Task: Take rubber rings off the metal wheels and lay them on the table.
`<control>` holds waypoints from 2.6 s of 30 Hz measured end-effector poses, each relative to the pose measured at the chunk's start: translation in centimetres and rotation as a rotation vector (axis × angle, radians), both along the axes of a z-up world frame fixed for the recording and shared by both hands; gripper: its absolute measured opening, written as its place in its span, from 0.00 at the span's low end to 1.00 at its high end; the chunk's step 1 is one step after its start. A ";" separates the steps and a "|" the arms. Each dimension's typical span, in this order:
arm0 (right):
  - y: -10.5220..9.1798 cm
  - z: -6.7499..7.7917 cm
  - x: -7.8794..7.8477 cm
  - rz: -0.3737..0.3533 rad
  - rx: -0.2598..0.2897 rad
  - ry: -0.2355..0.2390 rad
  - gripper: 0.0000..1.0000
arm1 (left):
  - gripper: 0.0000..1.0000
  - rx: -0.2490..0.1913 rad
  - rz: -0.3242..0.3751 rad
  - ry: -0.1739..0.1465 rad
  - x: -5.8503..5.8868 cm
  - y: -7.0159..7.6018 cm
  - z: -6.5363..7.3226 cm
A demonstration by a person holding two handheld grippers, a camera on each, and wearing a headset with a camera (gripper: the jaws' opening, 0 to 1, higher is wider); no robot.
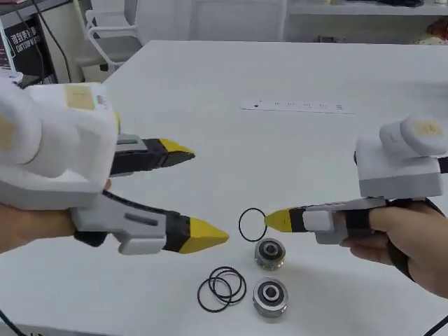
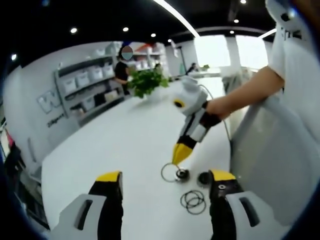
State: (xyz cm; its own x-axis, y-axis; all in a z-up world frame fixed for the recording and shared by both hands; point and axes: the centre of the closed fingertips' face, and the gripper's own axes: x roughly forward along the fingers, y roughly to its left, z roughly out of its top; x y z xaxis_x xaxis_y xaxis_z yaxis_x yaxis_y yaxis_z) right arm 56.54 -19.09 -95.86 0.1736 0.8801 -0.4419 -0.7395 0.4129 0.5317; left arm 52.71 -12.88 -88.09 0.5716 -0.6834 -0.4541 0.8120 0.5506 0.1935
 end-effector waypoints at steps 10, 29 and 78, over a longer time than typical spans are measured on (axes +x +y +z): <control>1.2 0.8 -1.2 0.050 0.027 -0.012 0.00 | 0.75 -0.058 0.126 0.043 -2.4 3.0 -1.3; 3.9 -0.2 -5.0 0.201 0.024 0.009 0.00 | 0.83 -0.163 0.245 0.159 -4.5 3.6 -3.9; 4.1 -4.7 -6.2 0.333 -0.242 -0.208 0.16 | 0.89 -0.248 0.295 0.272 -4.8 3.6 -5.1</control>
